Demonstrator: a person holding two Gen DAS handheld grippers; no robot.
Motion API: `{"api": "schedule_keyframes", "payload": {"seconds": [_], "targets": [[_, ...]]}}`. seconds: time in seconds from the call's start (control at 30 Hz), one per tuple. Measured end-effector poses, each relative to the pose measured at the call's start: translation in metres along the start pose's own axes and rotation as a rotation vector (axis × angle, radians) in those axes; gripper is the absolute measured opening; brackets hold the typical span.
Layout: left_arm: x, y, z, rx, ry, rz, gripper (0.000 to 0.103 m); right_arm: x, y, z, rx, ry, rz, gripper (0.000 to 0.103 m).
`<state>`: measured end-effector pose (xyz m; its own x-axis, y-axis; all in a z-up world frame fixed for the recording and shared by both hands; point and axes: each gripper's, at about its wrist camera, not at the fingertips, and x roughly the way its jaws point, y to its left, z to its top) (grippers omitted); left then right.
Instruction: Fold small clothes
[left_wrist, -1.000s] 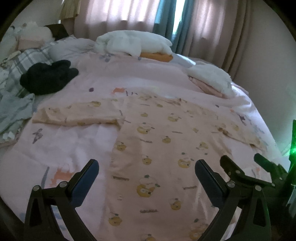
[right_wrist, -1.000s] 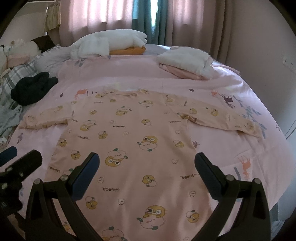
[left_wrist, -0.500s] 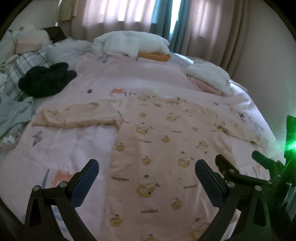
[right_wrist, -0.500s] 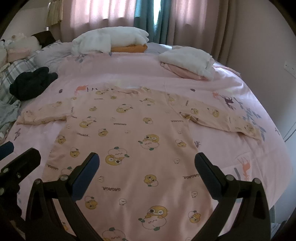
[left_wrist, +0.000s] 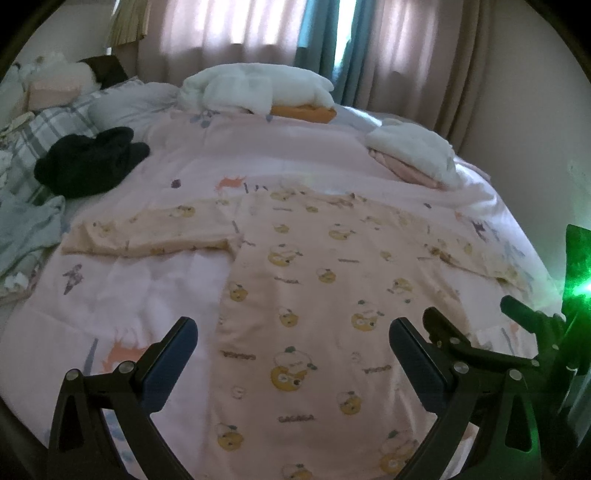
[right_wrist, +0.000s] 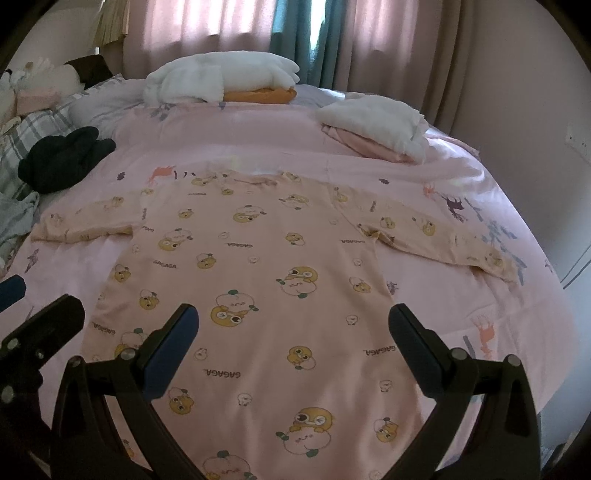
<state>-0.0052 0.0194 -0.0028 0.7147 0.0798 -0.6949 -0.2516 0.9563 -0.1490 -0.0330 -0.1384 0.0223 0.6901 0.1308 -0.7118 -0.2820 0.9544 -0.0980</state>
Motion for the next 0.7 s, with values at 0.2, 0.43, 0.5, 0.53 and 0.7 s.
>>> {"api": "schedule_keyframes", "payload": {"seconds": [0.2,0.43,0.5,0.53,0.7], "targets": [[-0.0004,0.0003,0.0,0.001,-0.001,-0.001,0.103,-0.0003,0.0003,0.0001,-0.001,0.001,-0.001,0.103],[-0.0009,0.003,0.001,0.002,0.0,0.008,0.103,-0.0017,0.0015,-0.0002,-0.006,0.0,-0.005,0.103],[-0.0009,0.0033,0.001,0.003,0.002,0.008,0.103,-0.0016,0.0017,0.0001,-0.008,0.003,-0.004,0.103],[-0.001,0.0035,0.0011,0.002,0.0,0.006,0.103,-0.0019,0.0018,-0.0001,-0.009,0.003,-0.005,0.103],[-0.0011,0.0014,0.0007,0.006,0.005,0.022,0.103,-0.0009,0.0011,-0.0009,-0.012,0.008,-0.01,0.103]]}}
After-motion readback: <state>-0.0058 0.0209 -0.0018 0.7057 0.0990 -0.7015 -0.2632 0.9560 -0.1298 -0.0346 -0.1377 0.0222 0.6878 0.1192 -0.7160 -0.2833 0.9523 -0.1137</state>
